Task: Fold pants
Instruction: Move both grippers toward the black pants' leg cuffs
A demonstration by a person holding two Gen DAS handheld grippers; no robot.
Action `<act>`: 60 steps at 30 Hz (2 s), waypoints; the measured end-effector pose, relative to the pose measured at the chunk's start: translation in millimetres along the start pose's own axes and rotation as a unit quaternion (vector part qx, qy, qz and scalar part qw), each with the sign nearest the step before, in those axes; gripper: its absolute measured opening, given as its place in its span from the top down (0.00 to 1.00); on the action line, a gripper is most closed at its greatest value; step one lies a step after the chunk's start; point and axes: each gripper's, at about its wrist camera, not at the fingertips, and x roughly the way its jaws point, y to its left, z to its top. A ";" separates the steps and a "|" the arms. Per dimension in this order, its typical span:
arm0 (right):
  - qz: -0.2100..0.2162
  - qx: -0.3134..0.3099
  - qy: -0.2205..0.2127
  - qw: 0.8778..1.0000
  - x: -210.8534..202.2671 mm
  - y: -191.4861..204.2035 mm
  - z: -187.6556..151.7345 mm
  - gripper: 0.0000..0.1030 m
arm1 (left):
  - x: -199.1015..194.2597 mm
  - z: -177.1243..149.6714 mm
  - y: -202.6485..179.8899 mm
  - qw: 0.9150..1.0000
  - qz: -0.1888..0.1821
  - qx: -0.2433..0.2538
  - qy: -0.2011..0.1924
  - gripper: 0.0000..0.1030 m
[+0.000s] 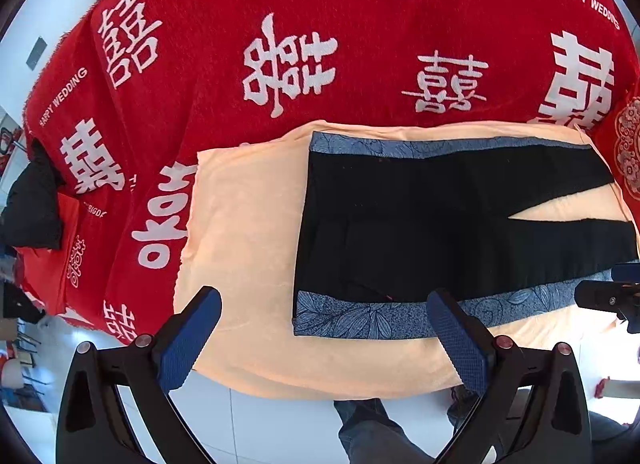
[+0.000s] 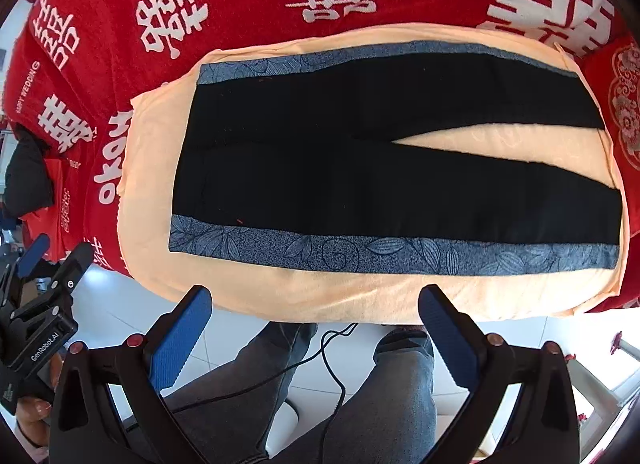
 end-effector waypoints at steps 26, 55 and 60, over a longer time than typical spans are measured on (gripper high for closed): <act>-0.048 0.039 -0.035 0.997 -0.9 4.3 -10.6 0.00 | 18.5 -16.2 26.2 0.999 -0.023 -0.011 0.047 0.00; -0.091 0.015 -0.062 0.994 -8.5 30.9 -8.4 0.00 | 44.6 -25.8 39.6 0.997 -0.057 -0.018 0.052 0.00; -0.087 0.033 -0.055 0.994 -3.1 21.6 -17.5 0.00 | 48.8 -27.5 37.0 0.997 -0.056 -0.012 0.054 0.00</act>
